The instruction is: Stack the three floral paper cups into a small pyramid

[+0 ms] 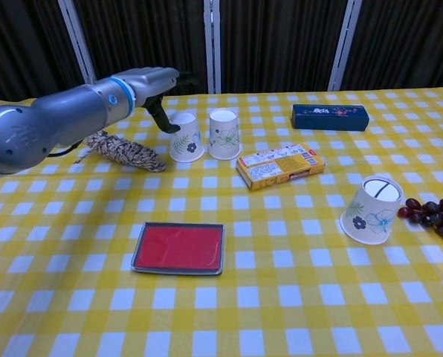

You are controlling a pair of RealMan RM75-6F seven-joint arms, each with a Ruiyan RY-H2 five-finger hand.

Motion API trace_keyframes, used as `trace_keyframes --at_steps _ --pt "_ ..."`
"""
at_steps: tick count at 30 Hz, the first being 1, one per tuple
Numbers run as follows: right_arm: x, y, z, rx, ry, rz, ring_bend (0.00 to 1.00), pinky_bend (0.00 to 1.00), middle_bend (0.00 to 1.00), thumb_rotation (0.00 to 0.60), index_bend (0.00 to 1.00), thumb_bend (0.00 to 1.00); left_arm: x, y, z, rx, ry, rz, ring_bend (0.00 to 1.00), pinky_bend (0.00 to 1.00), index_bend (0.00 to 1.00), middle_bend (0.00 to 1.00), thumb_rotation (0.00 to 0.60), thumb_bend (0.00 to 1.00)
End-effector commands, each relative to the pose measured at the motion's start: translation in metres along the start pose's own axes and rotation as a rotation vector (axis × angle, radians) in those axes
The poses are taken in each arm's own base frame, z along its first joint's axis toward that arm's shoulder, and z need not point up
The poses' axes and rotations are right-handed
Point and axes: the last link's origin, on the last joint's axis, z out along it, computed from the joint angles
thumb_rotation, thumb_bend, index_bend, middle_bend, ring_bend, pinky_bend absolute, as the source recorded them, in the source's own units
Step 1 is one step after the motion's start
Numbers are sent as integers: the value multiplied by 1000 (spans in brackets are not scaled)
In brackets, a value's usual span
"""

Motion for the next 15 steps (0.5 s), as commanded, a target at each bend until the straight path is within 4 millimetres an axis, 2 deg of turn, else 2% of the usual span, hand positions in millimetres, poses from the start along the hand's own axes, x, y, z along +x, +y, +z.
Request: trace_keyframes --at_steps 1,7,9,15 --pt "0 0 0 -1 0 -4 0 0 0 600 64 98 11 -24 -24 1 53 -17 0 0 0 0 600 361" --pt "-3 -4 -1 6 1 -21 0 0 0 600 64 98 30 -73 -94 37 157 -24 0 0 0 0 600 356" --pt "-3 -7 -1 13 5 -24 0 0 0 600 64 98 33 -88 -121 64 172 -28 0 0 0 0 600 316" --pt "-2 -22 4 40 19 -20 0 0 0 600 64 96 27 -128 -199 152 213 -4 0 0 0 0 600 219"
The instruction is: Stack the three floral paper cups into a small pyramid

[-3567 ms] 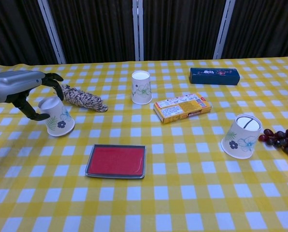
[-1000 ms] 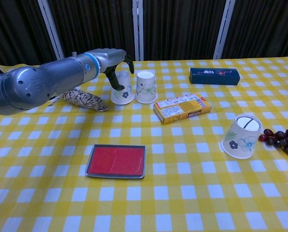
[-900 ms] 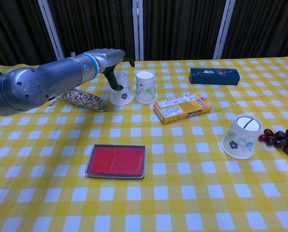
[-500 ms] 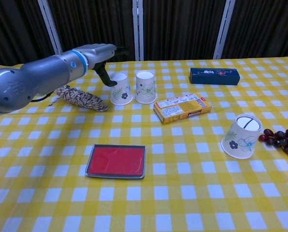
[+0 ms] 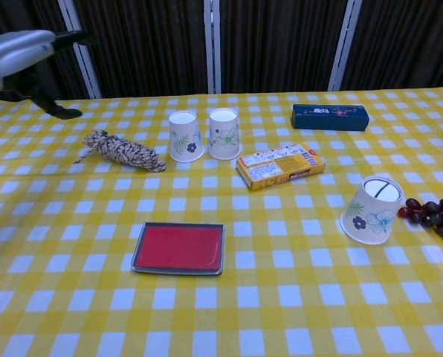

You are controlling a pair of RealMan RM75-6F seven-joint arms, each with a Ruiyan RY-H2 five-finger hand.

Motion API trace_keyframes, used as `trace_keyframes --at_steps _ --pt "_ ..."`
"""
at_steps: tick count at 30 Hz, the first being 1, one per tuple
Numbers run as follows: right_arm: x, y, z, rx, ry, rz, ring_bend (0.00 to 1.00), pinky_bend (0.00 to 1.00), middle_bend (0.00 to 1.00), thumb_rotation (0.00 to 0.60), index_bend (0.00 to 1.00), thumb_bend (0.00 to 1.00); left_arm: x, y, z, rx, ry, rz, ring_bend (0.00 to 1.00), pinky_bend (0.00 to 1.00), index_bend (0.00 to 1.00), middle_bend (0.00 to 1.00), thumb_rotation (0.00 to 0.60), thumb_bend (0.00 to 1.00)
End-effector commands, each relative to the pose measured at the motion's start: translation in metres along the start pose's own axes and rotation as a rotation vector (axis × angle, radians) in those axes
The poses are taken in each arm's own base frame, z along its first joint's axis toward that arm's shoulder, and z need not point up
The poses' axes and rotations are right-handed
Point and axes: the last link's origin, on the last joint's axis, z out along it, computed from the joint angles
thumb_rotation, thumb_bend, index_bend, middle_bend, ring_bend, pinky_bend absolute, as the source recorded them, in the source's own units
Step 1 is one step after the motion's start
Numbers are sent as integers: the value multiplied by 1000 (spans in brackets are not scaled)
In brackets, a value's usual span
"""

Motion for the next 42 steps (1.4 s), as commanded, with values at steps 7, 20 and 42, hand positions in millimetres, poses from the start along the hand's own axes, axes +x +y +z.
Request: trace_keyframes --at_steps 7,20,42 --pt "-2 -49 16 113 -33 -18 0 0 0 600 184 95 14 -64 -111 105 51 5 0 0 0 0 600 135" --pt "-42 -151 17 276 -250 -37 0 0 0 600 269 98 37 -75 -133 93 89 -46 0 0 0 0 600 136" --pt "-69 -189 16 262 -331 -129 0 0 15 600 312 132 45 -77 -138 70 83 -91 0 0 0 0 600 136"
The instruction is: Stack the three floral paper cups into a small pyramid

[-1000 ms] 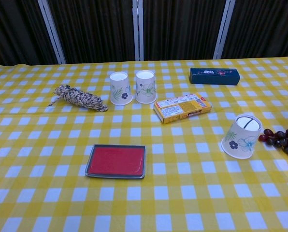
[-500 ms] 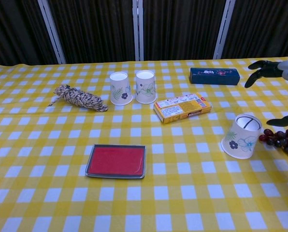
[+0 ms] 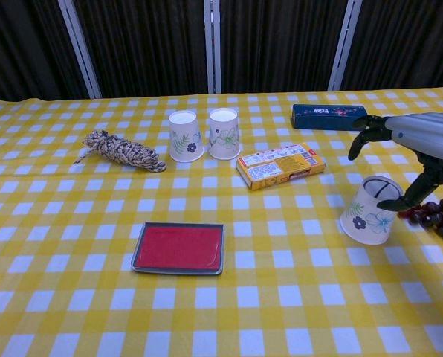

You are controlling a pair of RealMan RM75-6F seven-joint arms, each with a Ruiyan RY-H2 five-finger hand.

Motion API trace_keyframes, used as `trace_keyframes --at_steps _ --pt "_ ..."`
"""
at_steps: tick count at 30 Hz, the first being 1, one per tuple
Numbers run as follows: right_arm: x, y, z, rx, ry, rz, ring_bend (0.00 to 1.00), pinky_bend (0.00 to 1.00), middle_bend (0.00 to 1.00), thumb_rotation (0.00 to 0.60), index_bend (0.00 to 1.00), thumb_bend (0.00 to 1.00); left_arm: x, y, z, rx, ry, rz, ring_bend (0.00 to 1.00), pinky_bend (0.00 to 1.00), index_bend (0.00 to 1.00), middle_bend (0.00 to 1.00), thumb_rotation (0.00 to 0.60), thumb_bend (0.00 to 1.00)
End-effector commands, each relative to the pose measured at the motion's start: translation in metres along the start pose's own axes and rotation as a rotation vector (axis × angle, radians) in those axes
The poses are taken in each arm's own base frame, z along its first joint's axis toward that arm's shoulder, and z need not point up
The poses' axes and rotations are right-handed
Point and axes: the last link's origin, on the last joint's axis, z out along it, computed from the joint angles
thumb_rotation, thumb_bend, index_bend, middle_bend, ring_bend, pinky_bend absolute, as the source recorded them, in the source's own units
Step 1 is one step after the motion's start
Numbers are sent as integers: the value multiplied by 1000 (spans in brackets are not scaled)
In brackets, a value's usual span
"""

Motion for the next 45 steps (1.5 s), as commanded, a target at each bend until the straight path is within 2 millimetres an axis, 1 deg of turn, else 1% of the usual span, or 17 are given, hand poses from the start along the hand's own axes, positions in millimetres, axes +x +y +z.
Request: trace_keyframes --at_steps 1,6,14,19,22,30,33,38,40,41,44,45 --pt "-1 3 0 -18 -2 -13 0 0 16 600 312 135 0 0 0 0 -1 -4 0 0 0 0 600 136" --pt "-2 5 0 -36 -13 -17 0 0 21 600 318 149 0 0 0 -3 -5 -8 0 0 0 0 600 135" --pt "-8 3 -1 -34 -31 -7 0 0 46 600 350 169 1 0 0 -6 -5 -14 0 0 0 0 600 136" --pt "-10 3 1 -34 -24 -9 0 0 71 600 382 211 1 0 0 -7 -4 -18 0 0 0 0 600 136" --pt "-10 4 2 -36 -22 -15 0 0 87 600 420 239 2 0 0 -8 -5 -18 0 0 0 0 600 136" --pt "-10 4 3 -32 -8 0 0 0 119 600 458 249 4 -2 0 -3 3 -28 0 0 0 0 600 135" --pt "-4 -1 4 -9 22 14 0 0 133 600 469 249 5 -2 0 -4 4 -29 0 0 0 0 600 135" --pt "17 -17 9 47 95 18 0 0 138 600 480 248 5 -3 1 1 4 -35 0 0 0 0 600 135" --pt "30 -27 13 75 134 15 0 0 144 600 490 248 7 -5 1 8 9 -41 0 0 0 0 600 135" --pt "45 -39 19 107 188 14 0 0 145 600 491 248 8 -7 2 16 10 -47 0 0 0 0 600 134" --pt "64 -56 33 135 247 37 0 0 146 600 492 247 8 -9 4 22 7 -54 0 0 0 0 600 134" --pt "67 -60 37 136 253 47 0 0 147 600 492 247 8 -10 4 23 5 -53 0 0 0 0 600 135"
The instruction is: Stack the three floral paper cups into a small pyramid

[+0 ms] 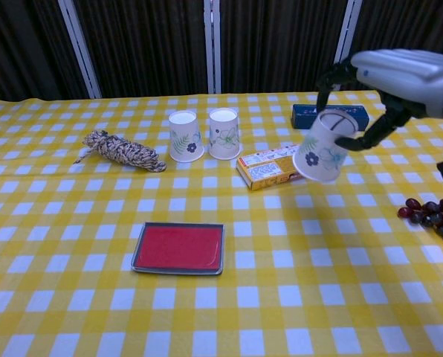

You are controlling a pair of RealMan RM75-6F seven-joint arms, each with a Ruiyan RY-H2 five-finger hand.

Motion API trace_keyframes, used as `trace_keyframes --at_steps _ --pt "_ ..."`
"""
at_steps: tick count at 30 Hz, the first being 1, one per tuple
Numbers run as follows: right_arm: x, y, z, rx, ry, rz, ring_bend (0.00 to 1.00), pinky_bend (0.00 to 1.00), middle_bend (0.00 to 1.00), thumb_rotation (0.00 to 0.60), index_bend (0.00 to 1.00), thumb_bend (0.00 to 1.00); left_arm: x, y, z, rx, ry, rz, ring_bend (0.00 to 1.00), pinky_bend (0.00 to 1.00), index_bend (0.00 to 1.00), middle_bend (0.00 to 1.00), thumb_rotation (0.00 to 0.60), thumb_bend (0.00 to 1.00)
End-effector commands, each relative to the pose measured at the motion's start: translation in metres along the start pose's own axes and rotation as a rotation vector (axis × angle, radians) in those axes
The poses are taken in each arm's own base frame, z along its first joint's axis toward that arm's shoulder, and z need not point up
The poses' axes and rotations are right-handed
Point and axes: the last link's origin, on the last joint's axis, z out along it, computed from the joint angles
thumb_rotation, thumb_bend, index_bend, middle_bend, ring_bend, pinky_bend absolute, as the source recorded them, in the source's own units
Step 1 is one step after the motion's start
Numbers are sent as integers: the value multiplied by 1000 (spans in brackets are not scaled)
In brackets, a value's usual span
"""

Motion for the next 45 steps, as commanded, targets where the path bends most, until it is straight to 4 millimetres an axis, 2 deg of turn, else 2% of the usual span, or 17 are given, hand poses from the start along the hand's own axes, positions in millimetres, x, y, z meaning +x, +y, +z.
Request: trace_keyframes --at_steps 1,6,11,14,24,33,45 --pt "19 -22 24 33 67 37 0 0 147 600 492 247 0 -2 1 6 -3 1 0 0 0 0 600 135" --pt "35 -52 58 90 112 49 0 0 156 600 498 247 0 -5 3 19 -8 -8 0 0 0 0 600 135" --pt "37 -73 82 115 122 44 0 0 162 600 503 248 -1 -6 5 23 -18 -9 0 0 0 0 600 134" --pt "34 -85 102 125 123 46 0 0 172 600 511 252 -3 -6 6 23 -29 -7 0 0 0 0 600 134" --pt "14 -103 162 108 90 36 0 0 194 600 527 260 -6 -8 9 34 -38 -6 0 0 0 0 600 133" --pt "-7 -105 177 99 77 28 0 0 206 600 531 258 -9 -5 9 25 -50 -4 0 0 0 0 600 134" --pt "-17 -105 185 95 84 21 0 0 206 600 534 255 -6 -6 10 27 -33 -20 0 0 0 0 600 134"
